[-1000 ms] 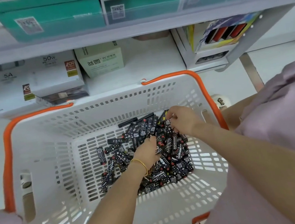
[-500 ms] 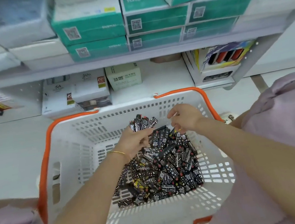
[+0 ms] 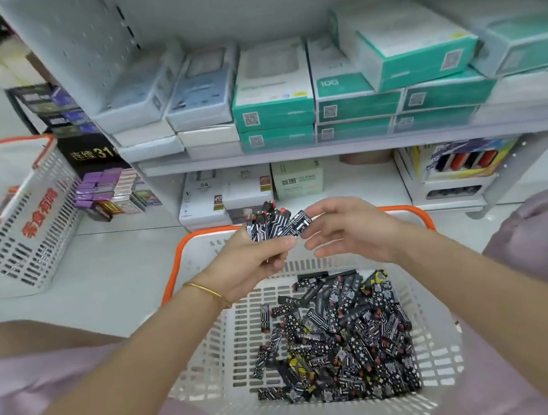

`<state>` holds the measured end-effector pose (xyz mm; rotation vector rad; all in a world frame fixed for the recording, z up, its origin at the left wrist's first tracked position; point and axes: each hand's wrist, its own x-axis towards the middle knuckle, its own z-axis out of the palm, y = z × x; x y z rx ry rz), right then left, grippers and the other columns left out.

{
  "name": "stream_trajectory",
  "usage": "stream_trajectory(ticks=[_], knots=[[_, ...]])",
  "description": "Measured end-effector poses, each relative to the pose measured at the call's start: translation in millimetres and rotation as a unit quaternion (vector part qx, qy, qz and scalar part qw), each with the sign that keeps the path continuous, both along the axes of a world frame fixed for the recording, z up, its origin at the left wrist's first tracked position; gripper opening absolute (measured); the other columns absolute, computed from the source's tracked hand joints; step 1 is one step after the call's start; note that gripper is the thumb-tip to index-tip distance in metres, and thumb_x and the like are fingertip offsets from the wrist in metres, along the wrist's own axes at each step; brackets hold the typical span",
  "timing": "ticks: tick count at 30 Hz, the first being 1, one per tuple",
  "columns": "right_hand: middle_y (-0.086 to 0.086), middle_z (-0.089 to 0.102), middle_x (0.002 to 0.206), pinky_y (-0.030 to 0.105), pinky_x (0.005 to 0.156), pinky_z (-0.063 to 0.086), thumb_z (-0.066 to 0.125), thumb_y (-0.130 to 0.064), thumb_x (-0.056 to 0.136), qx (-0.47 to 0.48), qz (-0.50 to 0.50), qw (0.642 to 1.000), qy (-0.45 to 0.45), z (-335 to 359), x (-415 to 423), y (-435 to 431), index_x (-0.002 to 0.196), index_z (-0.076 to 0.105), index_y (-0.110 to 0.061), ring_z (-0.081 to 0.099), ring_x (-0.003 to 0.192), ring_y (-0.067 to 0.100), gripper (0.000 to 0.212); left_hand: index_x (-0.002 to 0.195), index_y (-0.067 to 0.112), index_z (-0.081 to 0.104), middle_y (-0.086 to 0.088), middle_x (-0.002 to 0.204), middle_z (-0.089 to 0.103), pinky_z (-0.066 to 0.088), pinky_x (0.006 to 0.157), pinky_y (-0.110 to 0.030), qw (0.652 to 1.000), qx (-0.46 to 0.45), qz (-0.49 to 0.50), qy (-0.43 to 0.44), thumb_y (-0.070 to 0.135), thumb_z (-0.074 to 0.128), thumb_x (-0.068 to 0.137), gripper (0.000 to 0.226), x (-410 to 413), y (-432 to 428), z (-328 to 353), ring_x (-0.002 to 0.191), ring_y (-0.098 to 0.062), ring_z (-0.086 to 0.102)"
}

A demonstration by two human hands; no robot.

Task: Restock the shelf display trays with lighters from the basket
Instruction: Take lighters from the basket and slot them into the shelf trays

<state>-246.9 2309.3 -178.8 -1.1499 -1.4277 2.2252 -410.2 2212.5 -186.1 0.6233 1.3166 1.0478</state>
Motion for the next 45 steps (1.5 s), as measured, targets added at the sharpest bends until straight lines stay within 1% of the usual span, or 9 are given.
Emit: stream_trajectory(ticks=[4,8,11,13,19,23,32,40,45], knots=[[0.015,0.063,0.086,0.032,0.065,0.058,0.049,0.005,0.090,0.038,0.045,0.994,0.089,48,-14,-2,0.110,0.056,-0.001,0.067,0.072,0.022,0.023,0.095,0.012,0.061,0.001,0.072,0.063,0.049,0.053,-0.015,0.998,0.046,0.016,0.043,0.002,0.064,0.084,0.015,-8,-9,43,0.062,-0.006,0.059],[0.016,0.062,0.082,0.028,0.067,0.058,0.054,0.002,0.089,0.133,0.056,0.984,0.103,91,-33,-2,0.108,0.056,-0.002,0.066,0.065,0.016,0.020,0.100,0.011,0.060,0.000,0.073,0.060,0.043,0.045,-0.014,0.994,0.094,0.016,0.060,0.010,0.062,0.085,0.015,-15,-12,84,0.057,-0.005,0.057],[0.008,0.065,0.069,0.026,0.064,0.057,0.052,0.003,0.090,0.198,0.048,0.973,0.108,123,-47,2,0.102,0.061,-0.007,0.064,0.059,0.014,0.017,0.098,0.014,0.062,0.001,0.074,0.061,0.040,0.042,-0.015,0.991,0.128,0.041,0.024,0.023,0.063,0.080,0.021,-24,-8,112,0.058,-0.007,0.055],[0.010,0.065,0.073,0.026,0.063,0.058,0.051,0.005,0.090,0.231,0.033,0.966,0.115,140,-55,8,0.097,0.062,-0.008,0.063,0.059,0.015,0.019,0.100,0.011,0.063,-0.003,0.077,0.059,0.040,0.040,-0.015,0.987,0.144,0.071,-0.013,0.027,0.063,0.075,0.030,-32,-2,127,0.058,-0.009,0.055],[0.015,0.064,0.073,0.031,0.060,0.058,0.060,0.004,0.084,0.276,0.017,0.958,0.081,157,-72,24,0.083,0.057,-0.005,0.065,0.057,0.018,0.009,0.084,0.010,0.059,-0.003,0.071,0.058,0.039,0.037,-0.014,0.979,0.172,0.108,-0.004,0.018,0.062,0.085,0.008,-60,22,147,0.054,-0.009,0.054],[0.012,0.065,0.067,0.029,0.058,0.057,0.066,-0.002,0.080,0.305,0.051,0.950,0.047,157,-80,32,0.076,0.054,-0.007,0.065,0.057,0.017,0.014,0.074,0.013,0.056,0.000,0.064,0.055,0.038,0.039,-0.015,0.979,0.179,0.092,0.036,0.017,0.063,0.086,0.015,-71,36,153,0.053,-0.009,0.049],[0.005,0.066,0.070,0.032,0.059,0.058,0.062,0.010,0.080,0.276,0.117,0.952,0.065,173,-88,40,0.099,0.055,-0.005,0.065,0.061,0.022,0.025,0.078,0.012,0.059,0.001,0.065,0.060,0.041,0.039,-0.013,0.977,0.188,0.102,0.011,0.012,0.061,0.087,0.010,-72,42,176,0.052,-0.005,0.053],[0.001,0.061,0.067,0.027,0.056,0.053,0.062,0.002,0.083,0.318,0.135,0.934,0.094,205,-97,26,0.100,0.059,-0.013,0.061,0.062,0.014,0.023,0.080,0.010,0.062,0.001,0.065,0.062,0.044,0.042,-0.013,0.970,0.211,0.116,0.036,0.010,0.062,0.087,0.007,-78,25,212,0.054,-0.005,0.055],[0.001,0.060,0.073,0.027,0.056,0.055,0.059,0.005,0.084,0.340,0.130,0.923,0.128,233,-105,22,0.113,0.060,-0.015,0.062,0.065,0.012,0.035,0.102,0.005,0.067,0.002,0.066,0.064,0.047,0.047,-0.013,0.961,0.248,0.114,0.039,0.010,0.059,0.087,0.018,-84,24,237,0.055,-0.003,0.055]])
